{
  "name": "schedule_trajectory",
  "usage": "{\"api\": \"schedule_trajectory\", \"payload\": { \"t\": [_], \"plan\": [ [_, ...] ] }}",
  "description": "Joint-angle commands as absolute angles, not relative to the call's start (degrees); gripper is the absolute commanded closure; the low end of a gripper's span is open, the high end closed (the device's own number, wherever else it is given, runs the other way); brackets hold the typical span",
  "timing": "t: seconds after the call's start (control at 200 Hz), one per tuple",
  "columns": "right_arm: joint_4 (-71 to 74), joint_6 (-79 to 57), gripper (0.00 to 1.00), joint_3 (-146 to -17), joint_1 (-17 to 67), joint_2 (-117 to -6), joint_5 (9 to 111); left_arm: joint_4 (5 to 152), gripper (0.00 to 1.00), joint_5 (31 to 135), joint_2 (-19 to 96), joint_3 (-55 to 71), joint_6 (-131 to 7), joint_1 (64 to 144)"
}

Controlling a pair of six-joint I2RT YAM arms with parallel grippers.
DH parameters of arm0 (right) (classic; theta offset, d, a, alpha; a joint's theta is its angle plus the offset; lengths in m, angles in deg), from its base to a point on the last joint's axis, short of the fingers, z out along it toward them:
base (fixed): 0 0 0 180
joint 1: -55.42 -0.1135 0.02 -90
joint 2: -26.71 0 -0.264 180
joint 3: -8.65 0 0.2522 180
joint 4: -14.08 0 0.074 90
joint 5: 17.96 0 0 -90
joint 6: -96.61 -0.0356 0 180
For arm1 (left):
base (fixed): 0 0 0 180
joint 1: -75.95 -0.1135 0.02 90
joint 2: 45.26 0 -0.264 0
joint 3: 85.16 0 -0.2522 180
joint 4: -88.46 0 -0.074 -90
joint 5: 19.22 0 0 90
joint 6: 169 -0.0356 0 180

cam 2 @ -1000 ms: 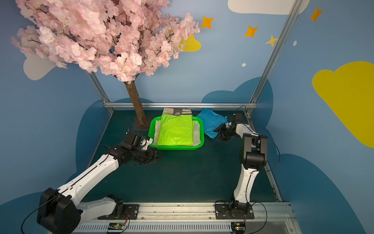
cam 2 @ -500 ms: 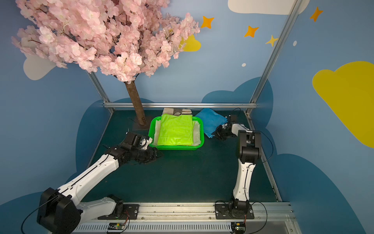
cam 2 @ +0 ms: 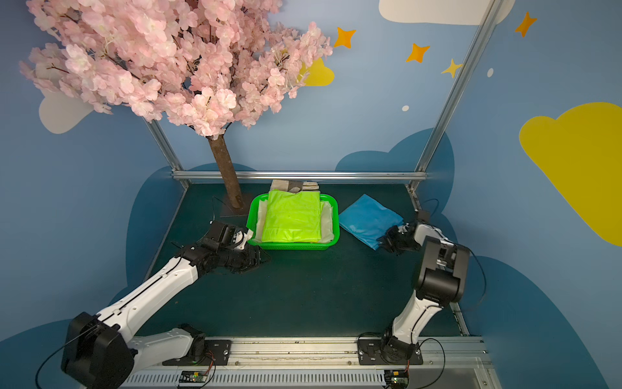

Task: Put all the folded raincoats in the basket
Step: Move the raincoat to the center of the board.

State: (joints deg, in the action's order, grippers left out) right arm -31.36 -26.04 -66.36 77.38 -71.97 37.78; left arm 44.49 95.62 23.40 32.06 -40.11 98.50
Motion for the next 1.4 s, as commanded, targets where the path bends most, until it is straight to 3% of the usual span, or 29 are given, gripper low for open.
{"api": "schedule_trajectory", "payload": {
  "t": [0.0,0.14,0.285,0.521,0.736,1.031,1.392],
  "plan": [
    [-38.3,-21.0,0.47,-61.8,83.8,-64.1,41.8,45.2,0.29,96.2,23.0,33.1,-40.0,98.5],
    [-41.8,-18.8,0.44,-64.4,82.2,-62.0,43.2,45.0,0.29,96.2,23.0,33.0,-40.0,98.5],
    [-40.9,-18.7,0.48,-71.7,73.4,-64.6,41.8,45.3,0.29,95.9,21.7,34.0,-39.4,98.6],
    [-46.8,-18.3,0.52,-90.8,59.7,-80.7,47.3,45.5,0.29,95.9,20.8,35.6,-38.8,98.9],
    [-54.7,-16.8,0.46,-105.9,52.0,-94.7,59.8,45.5,0.29,96.2,20.1,35.9,-38.2,98.9],
    [-57.5,-13.9,0.46,-111.7,45.2,-100.6,70.7,45.9,0.27,95.3,18.7,38.1,-38.0,98.9],
    [-61.5,-10.3,0.45,-118.8,42.5,-105.5,73.8,46.8,0.27,95.7,19.9,38.8,-37.8,98.9]
  ]
}}
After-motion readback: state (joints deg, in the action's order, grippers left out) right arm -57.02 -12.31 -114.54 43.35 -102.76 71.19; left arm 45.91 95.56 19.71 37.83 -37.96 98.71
